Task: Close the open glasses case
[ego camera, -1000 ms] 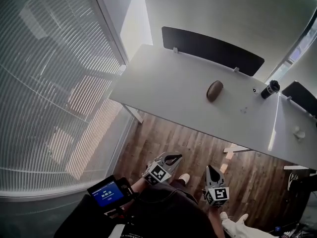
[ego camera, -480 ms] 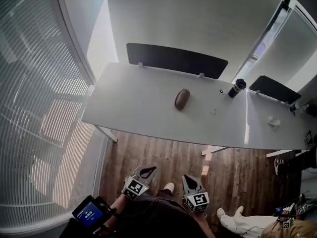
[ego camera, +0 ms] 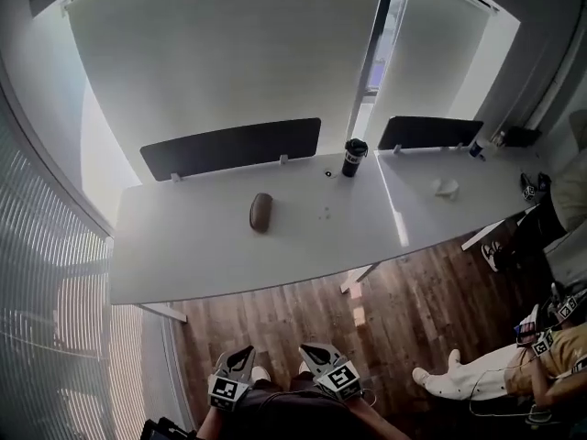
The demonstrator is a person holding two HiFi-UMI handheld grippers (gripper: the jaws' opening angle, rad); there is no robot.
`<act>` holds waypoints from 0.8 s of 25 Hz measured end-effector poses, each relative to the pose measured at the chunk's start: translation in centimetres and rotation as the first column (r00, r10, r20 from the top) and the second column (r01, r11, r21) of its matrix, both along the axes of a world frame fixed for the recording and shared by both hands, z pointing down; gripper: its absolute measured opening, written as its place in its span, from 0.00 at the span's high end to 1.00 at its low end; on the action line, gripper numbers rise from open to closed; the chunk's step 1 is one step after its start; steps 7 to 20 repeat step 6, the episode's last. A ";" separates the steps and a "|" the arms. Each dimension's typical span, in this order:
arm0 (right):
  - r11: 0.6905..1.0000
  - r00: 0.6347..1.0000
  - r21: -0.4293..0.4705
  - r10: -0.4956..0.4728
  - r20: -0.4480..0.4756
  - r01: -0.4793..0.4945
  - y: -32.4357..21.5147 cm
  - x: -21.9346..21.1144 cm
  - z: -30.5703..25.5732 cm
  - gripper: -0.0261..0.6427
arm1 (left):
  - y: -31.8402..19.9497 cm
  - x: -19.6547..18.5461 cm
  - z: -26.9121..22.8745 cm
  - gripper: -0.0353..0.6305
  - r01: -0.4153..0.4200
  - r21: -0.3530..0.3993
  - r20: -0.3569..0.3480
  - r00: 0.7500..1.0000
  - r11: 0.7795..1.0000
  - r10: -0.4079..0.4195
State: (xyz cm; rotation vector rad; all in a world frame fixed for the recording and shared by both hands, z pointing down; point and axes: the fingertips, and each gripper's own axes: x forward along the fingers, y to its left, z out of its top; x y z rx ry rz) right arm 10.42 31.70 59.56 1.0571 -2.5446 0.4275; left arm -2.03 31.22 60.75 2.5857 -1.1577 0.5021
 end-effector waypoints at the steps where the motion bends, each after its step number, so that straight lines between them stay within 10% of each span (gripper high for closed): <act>1: 1.000 1.000 0.008 -0.024 0.012 0.024 0.3 -0.4 0.4 0.95 | 0.2 -0.1 -0.1 0.94 0.004 0.000 0.002 1.000 1.000 -0.004; 6: 0.976 0.973 0.002 -0.215 0.086 0.216 2.1 -6.6 0.9 0.95 | 3.4 -5.8 -1.4 0.94 0.160 -0.022 0.067 0.985 0.987 -0.158; 20: 0.976 0.973 0.002 -0.215 0.086 0.216 2.1 -6.6 0.9 0.95 | 3.4 -5.8 -1.4 0.94 0.160 -0.022 0.067 0.985 0.987 -0.158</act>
